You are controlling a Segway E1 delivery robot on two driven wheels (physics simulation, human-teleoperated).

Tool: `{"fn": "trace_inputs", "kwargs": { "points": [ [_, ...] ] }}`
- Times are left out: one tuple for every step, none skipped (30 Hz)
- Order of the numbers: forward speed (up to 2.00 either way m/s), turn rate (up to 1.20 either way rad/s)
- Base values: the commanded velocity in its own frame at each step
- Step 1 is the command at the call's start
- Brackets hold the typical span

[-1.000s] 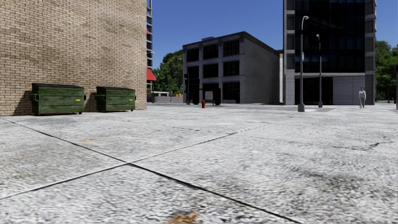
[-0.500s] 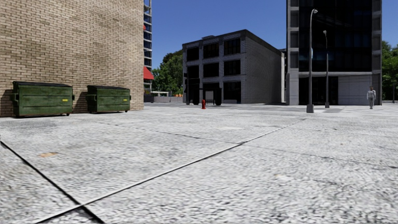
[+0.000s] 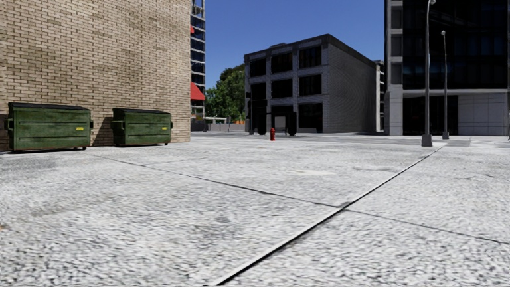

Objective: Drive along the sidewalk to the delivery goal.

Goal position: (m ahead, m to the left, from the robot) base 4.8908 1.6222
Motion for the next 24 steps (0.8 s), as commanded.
{"fn": "trace_inputs", "kwargs": {
  "points": [
    [2.00, 0.42],
    [2.00, 0.42],
    [2.00, 0.42],
    [2.00, 0.42],
    [1.99, 0.42],
    [1.94, 0.42],
    [1.89, 0.42],
    [1.82, 0.42],
    [1.79, 0.42],
    [1.78, 0.42],
    [1.78, 0.42],
    [1.77, 0.42],
    [1.77, 0.42],
    [1.77, 0.42],
    [1.77, 0.42],
    [1.77, 0.42],
    [1.77, 0.42],
    [1.77, 0.42],
    [1.77, 0.41],
    [1.77, 0.41],
    [1.77, 0.41],
    [1.77, 0.41],
    [1.77, 0.41],
    [1.77, 0.41]
  ]
}}
